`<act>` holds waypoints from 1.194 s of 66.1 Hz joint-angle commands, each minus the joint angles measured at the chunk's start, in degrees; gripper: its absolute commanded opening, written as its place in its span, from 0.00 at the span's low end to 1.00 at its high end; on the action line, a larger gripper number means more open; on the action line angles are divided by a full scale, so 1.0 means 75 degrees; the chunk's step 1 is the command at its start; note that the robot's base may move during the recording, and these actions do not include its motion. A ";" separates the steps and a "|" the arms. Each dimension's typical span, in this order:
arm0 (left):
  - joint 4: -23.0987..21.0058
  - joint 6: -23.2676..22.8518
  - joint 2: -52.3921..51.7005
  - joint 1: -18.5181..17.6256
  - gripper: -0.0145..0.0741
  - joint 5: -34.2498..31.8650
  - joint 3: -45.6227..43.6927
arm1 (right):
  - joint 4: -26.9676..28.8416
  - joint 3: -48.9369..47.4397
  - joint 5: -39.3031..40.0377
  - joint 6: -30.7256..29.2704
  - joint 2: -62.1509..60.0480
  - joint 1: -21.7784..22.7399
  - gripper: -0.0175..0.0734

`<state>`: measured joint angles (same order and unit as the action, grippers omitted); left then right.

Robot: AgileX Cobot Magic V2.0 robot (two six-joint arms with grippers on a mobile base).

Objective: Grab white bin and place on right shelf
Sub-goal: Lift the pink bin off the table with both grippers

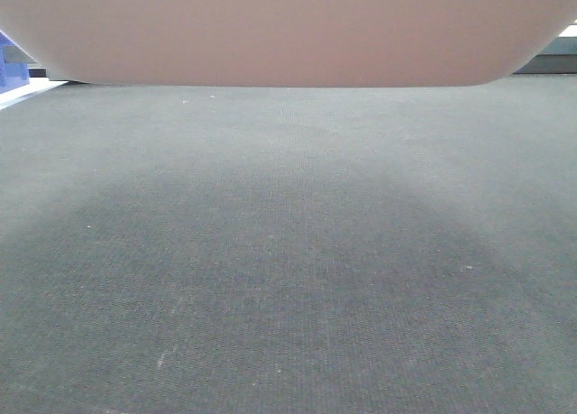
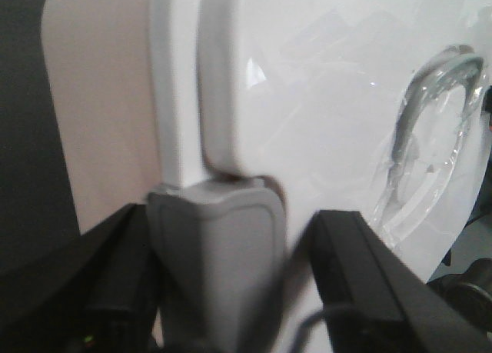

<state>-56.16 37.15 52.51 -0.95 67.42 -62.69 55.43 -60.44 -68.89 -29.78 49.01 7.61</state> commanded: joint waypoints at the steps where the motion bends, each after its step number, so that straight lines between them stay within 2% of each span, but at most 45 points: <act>1: -0.1732 0.0108 -0.0131 -0.0130 0.47 0.0377 -0.0280 | 0.1452 -0.0281 -0.0367 -0.0044 -0.0078 -0.0065 0.67; 79: -0.1733 0.0108 -0.0131 -0.0130 0.47 0.0362 -0.0280 | 0.1452 -0.0281 -0.0319 -0.0044 -0.0078 -0.0065 0.67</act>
<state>-56.43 37.15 52.51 -0.95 67.42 -62.69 55.31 -60.44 -68.89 -29.78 49.01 7.61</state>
